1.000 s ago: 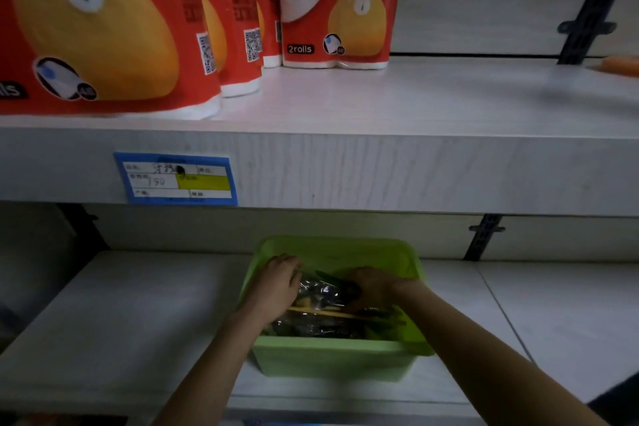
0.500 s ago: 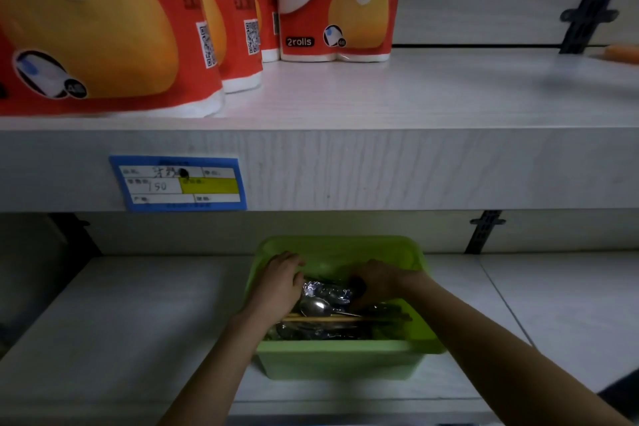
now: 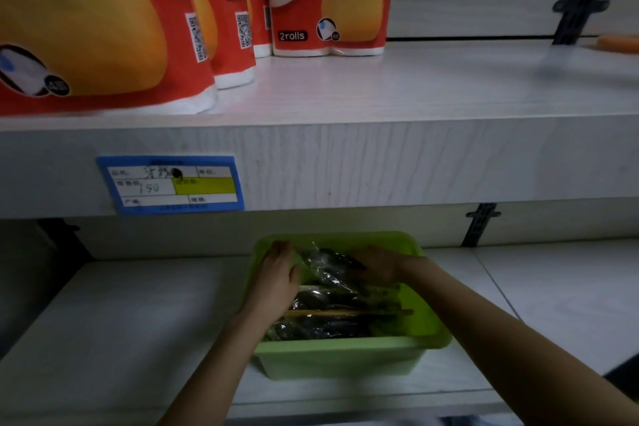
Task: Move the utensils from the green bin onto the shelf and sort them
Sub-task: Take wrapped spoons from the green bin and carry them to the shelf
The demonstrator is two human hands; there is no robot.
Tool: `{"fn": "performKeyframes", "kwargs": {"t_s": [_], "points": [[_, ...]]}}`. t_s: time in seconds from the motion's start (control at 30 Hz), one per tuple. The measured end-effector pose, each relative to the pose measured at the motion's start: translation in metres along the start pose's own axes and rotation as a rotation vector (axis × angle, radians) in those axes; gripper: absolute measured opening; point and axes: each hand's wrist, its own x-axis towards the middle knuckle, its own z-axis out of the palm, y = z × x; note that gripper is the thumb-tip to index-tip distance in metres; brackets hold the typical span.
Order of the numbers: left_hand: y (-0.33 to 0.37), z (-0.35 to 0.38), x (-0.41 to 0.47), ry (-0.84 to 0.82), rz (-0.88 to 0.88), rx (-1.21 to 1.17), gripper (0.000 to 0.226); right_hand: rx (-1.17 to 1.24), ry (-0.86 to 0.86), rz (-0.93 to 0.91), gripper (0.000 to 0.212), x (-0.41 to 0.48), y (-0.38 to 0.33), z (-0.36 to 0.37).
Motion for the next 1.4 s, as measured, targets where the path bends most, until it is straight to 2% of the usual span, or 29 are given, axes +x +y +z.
{"fn": "performKeyframes", "kwargs": {"t_s": [0.2, 0.37, 0.5, 0.57, 0.67, 0.77, 0.83, 1.03, 1.2, 1.4], "points": [[0.002, -0.004, -0.002, 0.099, 0.012, -0.037, 0.042, 0.043, 0.063, -0.001, 0.028, -0.003, -0.006, -0.004], [0.003, -0.006, -0.003, 0.149, 0.015, -0.026, 0.039, 0.014, 0.083, 0.127, 0.051, -0.004, -0.006, -0.004], [0.008, -0.012, -0.007, 0.243, 0.048, -0.003, 0.023, 0.006, 0.036, 0.200, 0.072, -0.005, -0.007, -0.005], [0.009, -0.016, -0.008, 0.248, 0.082, 0.002, 0.017, -0.036, 0.017, 0.200, 0.066, -0.006, -0.008, -0.005], [0.011, -0.021, -0.011, 0.045, 0.100, -0.002, 0.004, 0.003, 0.031, 0.171, 0.029, -0.008, -0.008, -0.011], [0.013, -0.016, -0.011, -0.283, 0.147, 0.096, 0.016, 0.072, 0.092, 0.139, 0.023, -0.014, -0.015, -0.021], [0.015, -0.006, -0.004, -0.409, 0.196, 0.177, 0.026, 0.087, 0.136, 0.112, 0.024, -0.020, -0.020, -0.029], [0.034, 0.021, 0.027, -0.571, 0.278, 0.207, 0.028, 0.177, 0.245, 0.065, 0.017, -0.049, -0.028, -0.046], [0.040, 0.045, 0.036, -0.706, 0.247, 0.345, 0.029, 0.191, 0.271, 0.038, 0.015, -0.071, -0.031, -0.045], [0.037, 0.054, 0.041, -0.766, 0.238, 0.307, 0.049, 0.204, 0.322, 0.051, 0.015, -0.089, -0.024, -0.039]]}}
